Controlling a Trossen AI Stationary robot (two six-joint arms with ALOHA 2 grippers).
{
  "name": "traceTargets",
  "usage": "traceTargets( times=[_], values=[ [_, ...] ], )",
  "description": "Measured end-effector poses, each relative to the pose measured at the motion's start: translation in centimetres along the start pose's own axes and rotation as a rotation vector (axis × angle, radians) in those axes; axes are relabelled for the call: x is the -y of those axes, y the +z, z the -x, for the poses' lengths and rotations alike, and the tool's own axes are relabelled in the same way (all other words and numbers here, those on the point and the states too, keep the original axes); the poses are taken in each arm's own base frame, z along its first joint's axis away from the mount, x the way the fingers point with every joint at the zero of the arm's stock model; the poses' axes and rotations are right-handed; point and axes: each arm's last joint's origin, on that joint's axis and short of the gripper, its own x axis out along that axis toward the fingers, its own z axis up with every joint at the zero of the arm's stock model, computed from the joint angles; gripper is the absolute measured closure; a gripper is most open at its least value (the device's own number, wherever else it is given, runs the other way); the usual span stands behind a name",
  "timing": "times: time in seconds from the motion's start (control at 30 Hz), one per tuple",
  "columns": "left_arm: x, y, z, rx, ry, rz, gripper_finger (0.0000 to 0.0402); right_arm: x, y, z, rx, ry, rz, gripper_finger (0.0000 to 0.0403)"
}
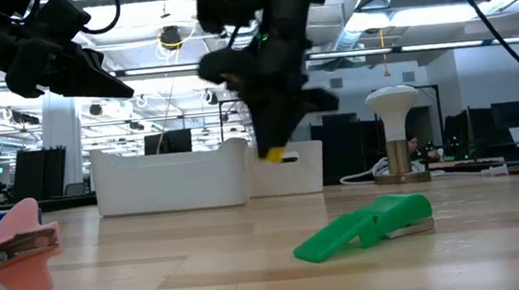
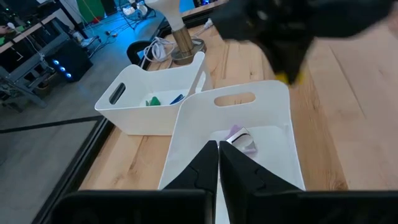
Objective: Pick and place Stapler, Stapler remover, tape
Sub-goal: Put the yellow stapler into the top white bin
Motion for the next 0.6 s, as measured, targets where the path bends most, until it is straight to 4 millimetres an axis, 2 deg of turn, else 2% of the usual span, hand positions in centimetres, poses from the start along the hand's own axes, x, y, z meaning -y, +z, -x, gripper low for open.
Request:
traceTargets(
  times=[0.23,0.43,0.6],
  values=[
    [0.0,0.0,0.0,0.000,0.000,0.000,0.0394,1.7,3.6,3.5,0.133,-0.025,0.014,0.0364],
    [0.0,0.0,0.0,0.000,0.000,0.000,0.0394,3.7,5.9,6.2,0.164,-0.052,0.009,0.0364],
    [0.0,0.0,0.0,0.000,0.000,0.000,0.0394,5.8,7.8,7.6,0.186,-0.065,0.010,0.0364]
  ],
)
